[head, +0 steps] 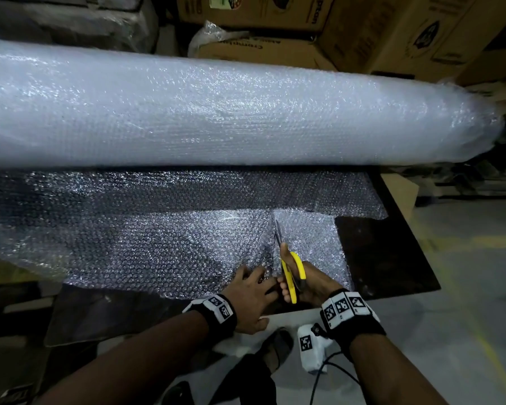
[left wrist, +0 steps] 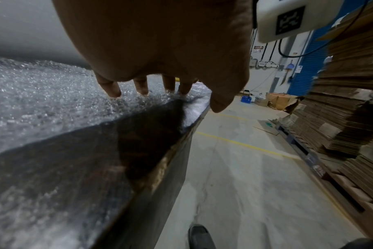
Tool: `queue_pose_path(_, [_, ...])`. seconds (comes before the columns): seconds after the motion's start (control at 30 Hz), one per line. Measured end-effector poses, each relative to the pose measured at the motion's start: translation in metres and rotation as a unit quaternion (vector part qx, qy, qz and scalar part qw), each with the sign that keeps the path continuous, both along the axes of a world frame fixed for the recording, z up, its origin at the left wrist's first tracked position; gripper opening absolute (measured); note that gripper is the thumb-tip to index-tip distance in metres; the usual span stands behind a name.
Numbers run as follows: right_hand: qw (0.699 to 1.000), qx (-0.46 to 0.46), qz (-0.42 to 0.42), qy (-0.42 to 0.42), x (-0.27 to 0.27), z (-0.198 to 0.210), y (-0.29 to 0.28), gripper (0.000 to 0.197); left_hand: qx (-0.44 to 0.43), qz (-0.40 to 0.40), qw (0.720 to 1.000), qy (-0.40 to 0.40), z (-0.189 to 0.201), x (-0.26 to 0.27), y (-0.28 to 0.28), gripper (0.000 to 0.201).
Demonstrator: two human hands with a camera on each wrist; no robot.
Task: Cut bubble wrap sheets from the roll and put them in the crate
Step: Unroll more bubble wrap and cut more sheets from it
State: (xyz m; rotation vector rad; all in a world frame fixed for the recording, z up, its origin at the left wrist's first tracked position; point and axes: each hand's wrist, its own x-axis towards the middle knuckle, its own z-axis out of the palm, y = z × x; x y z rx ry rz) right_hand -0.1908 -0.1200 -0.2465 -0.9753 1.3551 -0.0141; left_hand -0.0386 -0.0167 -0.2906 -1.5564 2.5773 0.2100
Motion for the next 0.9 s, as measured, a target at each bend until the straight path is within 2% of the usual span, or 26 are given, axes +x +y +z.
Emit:
queue_pose_path(0.33, [0.999, -0.01, 0.019, -0.046, 0.012, 0.01, -0.015, 0.082, 0.021, -0.009, 1.0, -0.01, -0.004, 0.0, -0.002, 0.074])
queue_pose_path(0.57, [0.995, -0.073, -0.042, -0.046, 0.021, 0.009, -0.012, 0.071, 0.014, -0.006, 1.0, -0.013, 0.003, -0.001, -0.004, 0.075])
queue_pose_path(0.8, [0.999, -0.041, -0.005, -0.026, 0.025, 0.011, -0.018, 0.089, 0.031, -0.002, 0.999, -0.028, 0.007, -0.002, -0.003, 0.074])
queue_pose_path(0.9, [0.999, -0.027, 0.005, -0.031, 0.027, 0.013, -0.021, 0.085, 0.035, -0.003, 0.999, -0.033, 0.011, -0.003, -0.004, 0.074])
